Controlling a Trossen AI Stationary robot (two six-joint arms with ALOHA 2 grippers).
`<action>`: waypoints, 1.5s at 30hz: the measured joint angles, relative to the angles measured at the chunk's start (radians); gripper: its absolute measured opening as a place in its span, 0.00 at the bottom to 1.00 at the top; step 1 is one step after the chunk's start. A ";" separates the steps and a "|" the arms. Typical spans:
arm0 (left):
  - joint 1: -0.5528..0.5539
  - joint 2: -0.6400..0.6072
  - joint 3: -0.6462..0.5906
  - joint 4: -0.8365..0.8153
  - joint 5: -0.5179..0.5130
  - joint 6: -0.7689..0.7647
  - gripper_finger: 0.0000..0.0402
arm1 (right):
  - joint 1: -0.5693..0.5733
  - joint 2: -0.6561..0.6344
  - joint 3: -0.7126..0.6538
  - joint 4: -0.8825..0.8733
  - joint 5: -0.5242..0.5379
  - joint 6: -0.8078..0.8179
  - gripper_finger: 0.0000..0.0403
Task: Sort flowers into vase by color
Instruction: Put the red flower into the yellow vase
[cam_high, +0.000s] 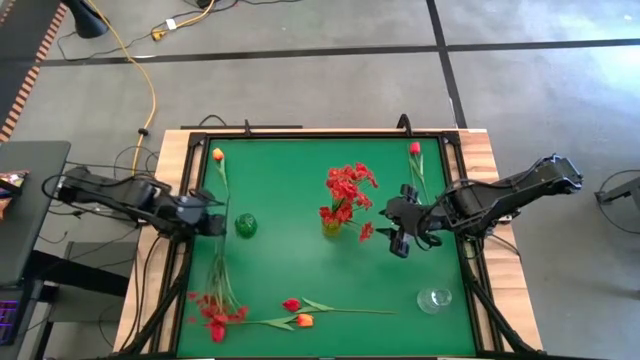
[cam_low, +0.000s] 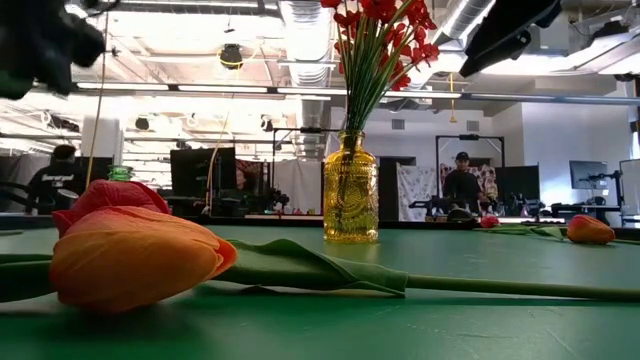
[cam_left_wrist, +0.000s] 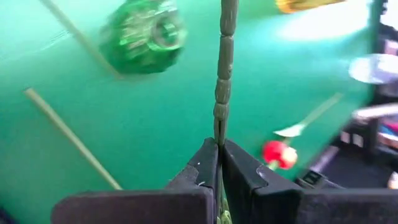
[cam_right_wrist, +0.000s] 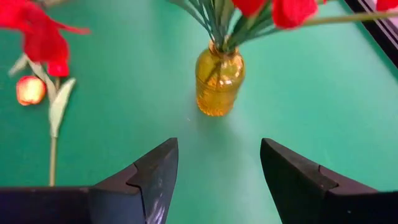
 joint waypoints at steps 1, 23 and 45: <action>0.000 -0.016 0.012 0.001 0.001 0.017 0.00 | 0.000 0.000 0.000 0.009 -0.008 -0.001 0.63; 0.000 -0.135 0.118 0.599 -0.266 0.520 0.00 | 0.001 0.000 0.000 0.249 -0.024 -0.619 0.63; 0.245 0.263 0.117 1.793 -0.531 0.872 0.00 | 0.009 0.000 0.043 0.577 0.147 -0.970 0.63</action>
